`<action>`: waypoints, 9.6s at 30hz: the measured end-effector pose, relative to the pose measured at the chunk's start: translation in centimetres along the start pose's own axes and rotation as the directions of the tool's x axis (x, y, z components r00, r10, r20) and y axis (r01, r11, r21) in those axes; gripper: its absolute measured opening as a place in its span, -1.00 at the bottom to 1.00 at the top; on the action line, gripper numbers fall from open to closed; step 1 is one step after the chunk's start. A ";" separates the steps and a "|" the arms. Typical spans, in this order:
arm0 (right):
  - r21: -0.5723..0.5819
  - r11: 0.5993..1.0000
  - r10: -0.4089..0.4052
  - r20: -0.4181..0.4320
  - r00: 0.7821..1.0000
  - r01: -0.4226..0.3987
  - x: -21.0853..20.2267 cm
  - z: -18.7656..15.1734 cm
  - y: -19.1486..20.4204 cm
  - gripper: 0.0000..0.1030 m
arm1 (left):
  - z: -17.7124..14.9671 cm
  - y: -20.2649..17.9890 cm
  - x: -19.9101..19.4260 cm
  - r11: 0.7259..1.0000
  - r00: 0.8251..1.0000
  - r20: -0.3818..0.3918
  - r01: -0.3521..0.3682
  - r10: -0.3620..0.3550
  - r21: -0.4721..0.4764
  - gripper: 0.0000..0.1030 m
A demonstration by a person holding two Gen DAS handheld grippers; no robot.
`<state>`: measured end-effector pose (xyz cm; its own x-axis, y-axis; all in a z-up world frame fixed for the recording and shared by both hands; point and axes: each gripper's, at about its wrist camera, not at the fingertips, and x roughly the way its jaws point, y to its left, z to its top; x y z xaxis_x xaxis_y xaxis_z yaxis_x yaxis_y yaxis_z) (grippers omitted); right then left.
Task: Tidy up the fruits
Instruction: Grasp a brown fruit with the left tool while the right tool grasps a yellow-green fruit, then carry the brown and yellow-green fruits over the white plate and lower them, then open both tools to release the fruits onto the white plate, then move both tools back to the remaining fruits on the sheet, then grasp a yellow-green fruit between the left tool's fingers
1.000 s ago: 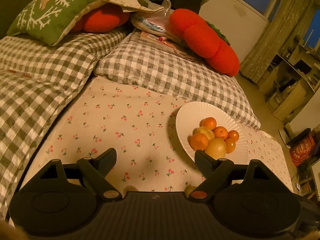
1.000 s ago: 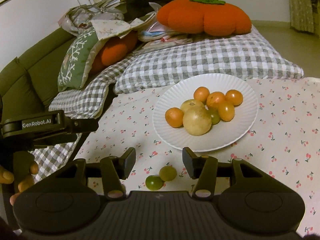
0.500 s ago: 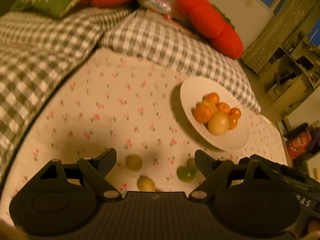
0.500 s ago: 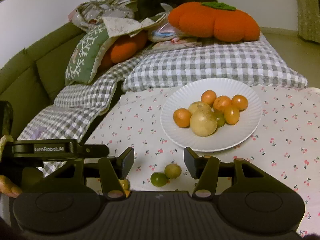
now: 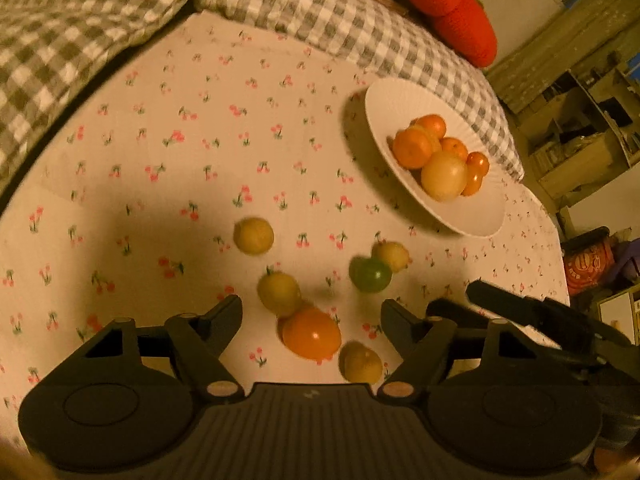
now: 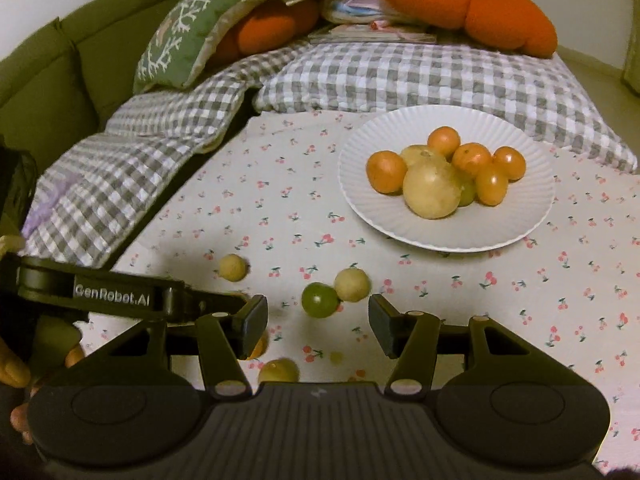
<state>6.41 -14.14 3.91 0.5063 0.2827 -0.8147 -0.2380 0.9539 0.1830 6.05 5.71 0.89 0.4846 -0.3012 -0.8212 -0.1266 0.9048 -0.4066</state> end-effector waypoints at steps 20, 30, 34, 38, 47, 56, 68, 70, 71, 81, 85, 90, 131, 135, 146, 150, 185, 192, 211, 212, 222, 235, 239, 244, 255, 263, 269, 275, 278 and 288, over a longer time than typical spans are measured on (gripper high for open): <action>-0.017 0.999 -0.051 0.003 0.999 0.051 0.6 0.1 0.0 0.01 | -1.5 -0.3 1.7 0.997 0.998 0.027 -0.057 0.059 -0.049 -0.49; -0.056 0.998 -0.031 -0.032 0.999 0.030 1.6 -0.6 1.3 0.01 | -0.8 -0.5 0.0 0.996 0.997 0.080 -0.014 0.020 -0.083 -0.50; -0.059 0.998 -0.013 -0.027 1.000 0.011 1.8 -0.6 1.6 0.01 | -0.5 -0.8 -0.6 0.997 0.995 0.103 0.008 0.000 -0.079 -0.50; -0.025 0.996 0.086 -0.078 0.993 -0.088 2.1 -0.9 1.7 0.01 | 0.0 -0.8 -1.2 0.997 0.991 0.134 0.010 0.000 -0.075 -0.50; -0.140 0.985 0.075 -0.190 0.979 -0.103 4.0 -3.0 5.1 -0.25 | -0.1 -0.7 -1.3 0.996 0.992 0.123 0.025 -0.015 -0.080 -0.49; -0.193 0.979 0.045 -0.133 0.990 -0.071 3.6 -2.7 5.9 -0.55 | 0.1 -0.6 -1.6 0.996 0.990 0.139 0.036 -0.025 -0.077 -0.49; -0.165 0.985 0.035 -0.085 0.996 -0.048 2.7 -1.8 4.8 -0.55 | 0.3 -0.7 -2.0 0.997 0.988 0.154 0.044 -0.033 -0.070 -0.49; -0.151 0.988 0.035 -0.067 0.997 -0.045 2.4 -1.5 4.4 -0.55 | 0.5 -0.7 -2.2 0.996 0.987 0.159 0.048 -0.036 -0.069 -0.49; -0.142 0.989 0.035 -0.057 0.998 -0.042 2.3 -1.3 4.2 -0.55 | 0.6 -0.7 -2.4 0.997 0.986 0.165 0.048 -0.036 -0.068 -0.49; -0.095 0.995 0.014 -0.008 1.000 -0.015 1.8 -0.6 3.2 -0.55 | 0.6 -1.3 -2.5 1.000 0.983 0.184 0.020 -0.017 -0.016 -0.49; -0.084 0.996 0.014 0.011 1.000 -0.013 1.5 -0.2 3.0 -0.55 | 0.8 -2.2 -2.6 1.000 0.981 0.195 0.020 -0.019 -0.003 -0.49; -0.061 0.998 0.001 0.034 0.999 0.001 1.0 0.1 2.1 -0.55 | 1.0 -3.9 -2.7 0.999 0.977 0.212 0.020 -0.026 0.030 -0.49; 0.167 0.978 -0.149 0.153 0.977 0.123 -1.2 4.1 -8.4 -0.55 | 5.3 -10.8 2.8 0.993 0.971 0.240 -0.040 0.012 0.113 -0.49; 0.224 0.969 -0.138 0.158 0.978 0.100 -0.4 4.4 -10.1 -0.55 | 7.0 -10.2 3.3 0.995 0.971 0.239 -0.001 -0.022 0.096 -0.49; 0.309 0.951 -0.069 0.168 0.983 0.014 1.0 4.7 -12.7 -0.55 | 8.8 -10.2 6.1 0.991 0.970 0.229 0.046 -0.074 0.127 -0.49; 0.297 0.955 -0.045 0.154 0.987 -0.003 1.6 4.7 -12.4 -0.55 | 8.5 -10.4 6.3 0.987 0.971 0.218 0.064 -0.096 0.148 -0.49; 0.297 0.954 -0.012 0.143 0.990 -0.032 1.8 4.2 -11.0 -0.29 | 11.4 -7.0 6.4 0.993 0.959 0.261 0.099 -0.111 0.057 -0.13; 0.263 0.964 -0.016 0.168 0.986 -0.030 0.1 4.7 -9.7 -0.22 | 10.7 -7.2 4.6 0.993 0.961 0.251 0.102 -0.114 0.062 0.01; -0.097 0.985 -0.122 0.170 0.978 0.140 -1.1 3.7 -2.2 0.33 | 6.4 -5.1 0.0 0.987 0.978 0.207 -0.036 0.003 0.158 0.45; -0.105 0.985 -0.118 0.170 0.978 0.137 -1.2 3.6 -2.0 0.36 | 6.2 -4.8 -0.3 0.988 0.980 0.201 -0.034 0.002 0.152 0.45; -0.097 0.990 -0.092 0.145 0.985 0.107 -1.7 2.3 -0.8 0.42 | 4.8 -2.8 -2.6 0.988 0.979 0.202 -0.049 0.019 0.148 0.64; -0.011 0.999 -0.031 0.114 0.993 0.033 -1.5 1.7 -1.2 0.43 | 3.2 -0.5 -3.1 0.976 0.979 0.186 -0.118 0.084 0.181 0.69; 0.030 1.000 0.007 0.089 0.996 -0.010 -1.1 1.4 -1.1 0.37 | 2.4 -0.6 -2.7 0.974 0.983 0.163 -0.121 0.090 0.189 0.59; -0.001 1.000 0.016 0.065 0.998 -0.016 -0.7 0.9 -0.2 0.24 | 1.7 -0.7 -2.3 0.970 0.984 0.143 -0.134 0.106 0.205 0.44; 0.166 0.978 0.133 -0.012 0.991 -0.130 1.5 0.1 -0.9 0.01 | 0.7 -0.3 0.2 0.986 0.996 0.041 -0.078 0.073 0.146 -0.05; 0.182 0.976 0.125 -0.022 0.992 -0.119 2.6 -0.4 -0.5 -0.03 | 0.7 -0.2 2.0 0.984 0.995 0.013 -0.101 0.101 0.148 -0.53; 0.200 0.973 0.119 -0.014 0.993 -0.114 3.2 -0.6 -0.6 -0.05 | 0.8 -0.1 2.0 0.982 0.994 0.022 -0.108 0.106 0.154 -0.77; 0.195 0.974 0.118 -0.005 0.993 -0.115 4.1 -0.9 0.0 -0.12 | 1.0 0.1 1.3 0.984 0.992 0.040 -0.121 0.117 0.134 -0.77; 0.177 0.979 0.103 0.001 0.995 -0.101 4.5 -1.1 0.5 -0.17 | 1.2 0.2 0.9 0.984 0.991 0.047 -0.129 0.124 0.126 -0.77; 0.116 0.993 0.033 -0.002 0.999 -0.032 6.0 -1.6 1.5 -0.62 | 1.3 0.4 0.8 0.987 0.993 0.037 -0.119 0.116 0.106 -0.77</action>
<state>7.75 -11.22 -1.61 0.4964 0.3133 -0.8096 -0.1566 0.9496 0.2715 7.53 6.20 0.65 0.4981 -0.1829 -0.8476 -0.0910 0.9611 -0.2608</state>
